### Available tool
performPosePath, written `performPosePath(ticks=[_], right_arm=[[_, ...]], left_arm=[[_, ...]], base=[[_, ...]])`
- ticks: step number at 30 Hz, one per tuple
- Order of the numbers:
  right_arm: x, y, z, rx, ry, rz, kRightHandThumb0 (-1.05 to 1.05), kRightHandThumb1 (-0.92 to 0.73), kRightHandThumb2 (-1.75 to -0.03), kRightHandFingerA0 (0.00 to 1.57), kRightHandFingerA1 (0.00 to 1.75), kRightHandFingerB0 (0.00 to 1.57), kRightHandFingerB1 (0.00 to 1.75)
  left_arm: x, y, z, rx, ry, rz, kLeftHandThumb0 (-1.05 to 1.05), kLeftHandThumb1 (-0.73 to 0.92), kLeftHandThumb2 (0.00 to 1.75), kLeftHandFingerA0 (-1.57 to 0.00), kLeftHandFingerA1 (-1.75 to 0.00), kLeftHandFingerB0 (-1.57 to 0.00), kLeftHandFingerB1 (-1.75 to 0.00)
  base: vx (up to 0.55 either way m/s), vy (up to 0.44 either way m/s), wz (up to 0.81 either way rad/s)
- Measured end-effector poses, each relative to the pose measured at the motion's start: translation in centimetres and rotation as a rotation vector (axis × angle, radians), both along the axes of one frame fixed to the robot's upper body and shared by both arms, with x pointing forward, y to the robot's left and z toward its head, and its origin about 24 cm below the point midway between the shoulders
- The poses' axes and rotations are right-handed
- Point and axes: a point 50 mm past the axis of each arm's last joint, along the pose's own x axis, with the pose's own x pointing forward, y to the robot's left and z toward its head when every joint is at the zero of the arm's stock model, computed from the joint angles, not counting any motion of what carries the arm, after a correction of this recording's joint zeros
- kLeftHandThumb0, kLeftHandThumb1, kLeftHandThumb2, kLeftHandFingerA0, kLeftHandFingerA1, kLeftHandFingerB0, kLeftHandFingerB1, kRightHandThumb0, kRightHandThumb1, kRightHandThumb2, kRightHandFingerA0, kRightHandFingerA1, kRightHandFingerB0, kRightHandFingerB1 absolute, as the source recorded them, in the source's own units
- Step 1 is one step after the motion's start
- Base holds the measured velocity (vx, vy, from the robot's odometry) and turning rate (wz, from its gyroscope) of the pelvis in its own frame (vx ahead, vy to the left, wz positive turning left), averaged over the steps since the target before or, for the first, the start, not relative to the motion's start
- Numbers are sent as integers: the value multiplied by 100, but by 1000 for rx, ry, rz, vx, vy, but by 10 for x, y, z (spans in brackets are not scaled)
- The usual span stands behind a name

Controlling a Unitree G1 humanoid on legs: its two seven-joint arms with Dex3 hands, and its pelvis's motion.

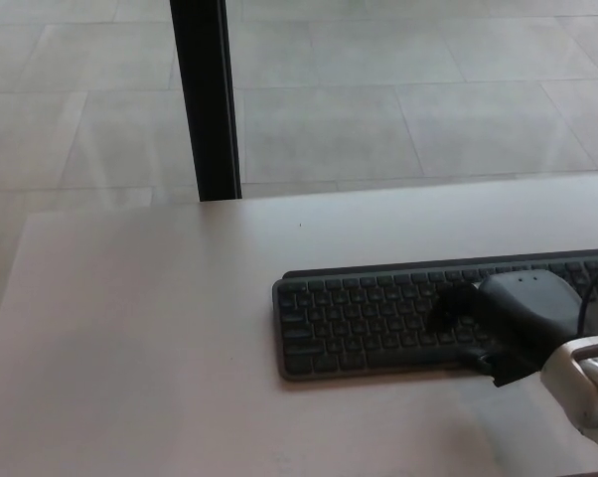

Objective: The robot uses its right fingers to click on the space key of the black keyboard placed on the center of the white desk.

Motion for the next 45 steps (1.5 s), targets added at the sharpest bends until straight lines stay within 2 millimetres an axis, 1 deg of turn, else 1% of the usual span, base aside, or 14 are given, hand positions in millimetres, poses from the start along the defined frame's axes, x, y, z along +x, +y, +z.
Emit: performPosePath(ticks=[2,3,6,12,14,18,19,21,23,34,35,40,41,45], right_arm=[[0,-1,-3,-6,10,-8,-30,-57,-61,87,151,76,56],[-1,-2,-4,-8,12,-10,-29,-57,-61,87,150,75,56],[-1,-3,-7,-14,23,-17,-28,-55,-62,88,153,75,57],[-2,0,-14,-26,35,-13,-30,-53,-65,94,157,75,59],[-3,2,-16,-23,38,-12,-29,-57,-65,92,159,74,56],[-3,5,-17,-11,40,-9,-27,-53,-66,91,157,75,60],[-3,6,-18,-8,40,-9,-29,-56,-66,86,155,75,59],[-3,7,-19,-5,40,-10,-29,-55,-64,89,155,74,59],[-4,7,-20,-1,40,-11,-34,-60,-64,83,152,71,58],[-7,5,-25,3,44,-26,-27,-54,-61,85,150,73,59],[-7,5,-26,5,42,-26,-27,-55,-61,84,149,72,59],[-10,4,-30,15,42,-32,-30,-57,-63,83,155,74,58],[-11,3,-31,16,42,-34,-31,-60,-65,81,154,71,57],[-14,5,-34,17,49,-32,-33,-61,-63,78,143,71,55]], left_arm=[[0,0,0,-2,-5,4,-47,56,57,-94,-83,-78,-57],[1,0,0,-2,-7,5,-47,57,57,-94,-79,-70,-55],[2,0,0,-2,-6,0,-48,57,57,-94,-81,-78,-57],[2,-1,0,-2,-7,-2,-47,57,57,-90,-78,-75,-56],[2,-1,0,-2,-7,-2,-48,58,57,-92,-82,-76,-57],[3,-1,0,-2,-5,-7,-49,59,58,-91,-79,-76,-57],[3,-1,0,-2,-3,-9,-49,58,58,-93,-82,-77,-57],[3,-1,0,-1,-1,-11,-48,58,57,-92,-83,-76,-57],[3,-1,0,-1,-2,-11,-47,58,57,-91,-79,-74,-55],[4,-1,0,-3,-9,-6,-48,57,57,-94,-80,-73,-57],[4,-1,0,-3,-11,-5,-49,58,57,-95,-86,-73,-57],[6,-1,1,-6,-23,1,-47,59,58,-91,-80,-75,-59],[6,-1,1,-6,-25,1,-48,59,58,-95,-86,-78,-59],[7,-1,1,-6,-26,-1,-46,59,58,-91,-79,-78,-59]], base=[[0,0,0],[0,0,0],[0,0,0],[0,0,0],[0,0,0],[0,0,0],[0,0,0],[0,0,0],[0,0,0],[0,0,0],[0,0,0],[0,0,0],[0,0,0],[0,0,0]])
